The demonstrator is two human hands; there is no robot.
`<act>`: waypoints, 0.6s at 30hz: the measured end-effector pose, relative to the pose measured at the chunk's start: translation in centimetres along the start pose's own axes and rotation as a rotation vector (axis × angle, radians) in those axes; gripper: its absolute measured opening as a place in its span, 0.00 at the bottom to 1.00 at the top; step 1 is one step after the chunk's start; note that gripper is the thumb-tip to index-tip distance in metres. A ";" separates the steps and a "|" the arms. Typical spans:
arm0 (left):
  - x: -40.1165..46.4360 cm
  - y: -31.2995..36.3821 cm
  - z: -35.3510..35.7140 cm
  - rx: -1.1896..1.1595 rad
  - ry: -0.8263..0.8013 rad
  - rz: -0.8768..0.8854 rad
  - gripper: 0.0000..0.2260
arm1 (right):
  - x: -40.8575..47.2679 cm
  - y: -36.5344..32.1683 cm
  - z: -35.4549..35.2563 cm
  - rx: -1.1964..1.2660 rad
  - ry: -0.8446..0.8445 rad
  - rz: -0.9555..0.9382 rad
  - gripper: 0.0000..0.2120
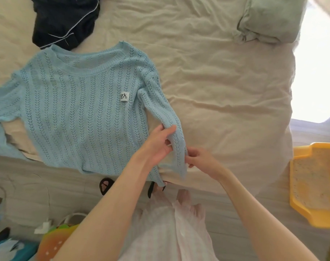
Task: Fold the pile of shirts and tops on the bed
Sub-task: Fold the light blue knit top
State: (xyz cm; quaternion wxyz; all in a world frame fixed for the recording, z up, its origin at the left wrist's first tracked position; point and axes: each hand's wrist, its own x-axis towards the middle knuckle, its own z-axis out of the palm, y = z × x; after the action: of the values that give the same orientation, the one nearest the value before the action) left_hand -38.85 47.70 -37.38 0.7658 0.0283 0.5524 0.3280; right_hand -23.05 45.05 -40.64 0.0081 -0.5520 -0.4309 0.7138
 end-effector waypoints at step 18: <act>-1.9 -1.2 5.2 0.766 -0.107 0.218 0.15 | -7.1 -3.0 -5.9 0.389 0.974 -0.052 0.04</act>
State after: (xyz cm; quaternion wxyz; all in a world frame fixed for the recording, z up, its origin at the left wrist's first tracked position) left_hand -34.10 47.38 -34.24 0.6881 0.3871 0.5880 0.1758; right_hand -16.96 47.03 -33.34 0.3274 -0.7975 -0.2503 0.4406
